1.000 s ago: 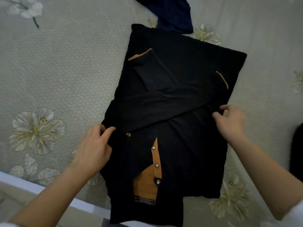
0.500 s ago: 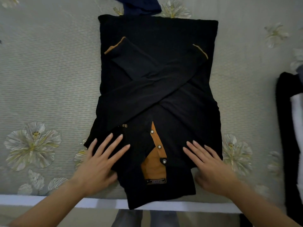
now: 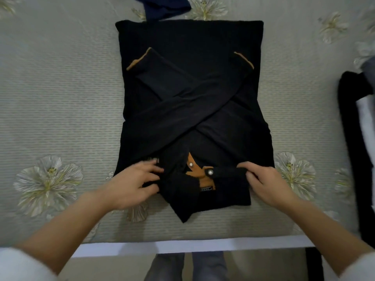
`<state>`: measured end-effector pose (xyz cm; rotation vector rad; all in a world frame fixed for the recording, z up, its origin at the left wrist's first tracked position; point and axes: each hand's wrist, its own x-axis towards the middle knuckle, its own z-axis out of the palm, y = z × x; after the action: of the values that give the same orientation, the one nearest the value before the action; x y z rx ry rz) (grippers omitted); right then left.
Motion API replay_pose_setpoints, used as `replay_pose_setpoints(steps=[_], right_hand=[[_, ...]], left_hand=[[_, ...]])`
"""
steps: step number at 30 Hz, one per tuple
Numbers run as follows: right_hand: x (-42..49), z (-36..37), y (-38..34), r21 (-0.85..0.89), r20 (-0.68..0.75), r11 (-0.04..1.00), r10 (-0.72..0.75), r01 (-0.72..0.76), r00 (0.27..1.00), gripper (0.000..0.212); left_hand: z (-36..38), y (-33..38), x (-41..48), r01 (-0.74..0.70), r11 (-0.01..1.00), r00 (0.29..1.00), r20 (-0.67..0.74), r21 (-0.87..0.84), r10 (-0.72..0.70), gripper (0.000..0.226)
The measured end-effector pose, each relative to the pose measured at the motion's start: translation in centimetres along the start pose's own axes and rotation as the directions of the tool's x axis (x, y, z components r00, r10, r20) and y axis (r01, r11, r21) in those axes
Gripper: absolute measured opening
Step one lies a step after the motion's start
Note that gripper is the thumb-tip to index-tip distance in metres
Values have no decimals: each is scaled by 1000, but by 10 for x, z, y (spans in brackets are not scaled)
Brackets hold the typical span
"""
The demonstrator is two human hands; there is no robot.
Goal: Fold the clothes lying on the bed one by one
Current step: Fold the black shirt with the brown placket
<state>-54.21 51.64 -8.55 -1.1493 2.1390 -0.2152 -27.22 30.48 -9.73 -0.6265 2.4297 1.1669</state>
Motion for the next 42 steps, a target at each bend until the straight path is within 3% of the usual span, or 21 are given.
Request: replay_pose_setpoints(steps=[2,4,6,8,13,16,20,23,25,26,28,30,31,35,38,40,42], right_hand=[[0,-6,0,1,133,998,54,-55,990,30],[-2,-9,8,5,322,995,94,-101,942,25],[-7,-15,15,57,510,990,84,-131,856,21],[-11,-23,15,152,596,973,48,-172,801,28],[6,-56,0,366,480,885,86,-289,873,31],[31,-78,-11,422,372,853,147,-308,917,24],[80,-103,-29,470,216,840,186,-269,958,21],[127,-119,-39,440,126,865,208,-242,970,15],[157,-128,-44,482,82,848,209,-223,974,13],[171,-129,-44,519,52,826,226,-219,973,17],[194,-126,-42,518,-33,824,287,-229,957,24],[209,-114,-36,390,-115,892,291,-227,950,18],[212,-107,-34,332,-121,916,277,-224,953,19],[217,-91,-35,262,-130,948,223,-183,966,39],[221,-94,-33,112,-111,980,175,-163,978,28],[225,-98,-28,80,-196,993,100,-85,976,15],[226,-101,-21,126,-311,992,63,-24,948,18]], left_hand=[[-10,9,-3,180,956,953,282,-231,-112,25],[-16,17,-7,295,898,859,502,-327,-99,18],[-18,22,-10,349,882,775,627,-318,-81,15],[-21,28,-13,382,861,736,674,-335,-64,14],[-58,29,-3,415,718,870,475,-559,-133,14],[-84,23,12,363,632,927,337,-685,-166,50],[-112,10,41,307,504,937,165,-807,-307,75],[-135,8,63,330,389,899,161,-860,-407,46],[-147,6,81,359,310,824,144,-880,-548,29],[-151,1,91,352,307,777,93,-884,-622,28],[-152,-12,111,363,461,699,-91,-810,-709,26],[-146,-24,125,394,635,660,-276,-665,-698,27],[-142,-28,130,398,671,663,-310,-626,-682,35],[-132,-32,144,438,769,696,-366,-466,-618,54],[-135,-36,151,369,844,684,-501,-389,-530,32],[-142,-40,150,290,859,650,-572,-421,-500,20],[-148,-47,148,262,856,618,-604,-446,-503,21]])
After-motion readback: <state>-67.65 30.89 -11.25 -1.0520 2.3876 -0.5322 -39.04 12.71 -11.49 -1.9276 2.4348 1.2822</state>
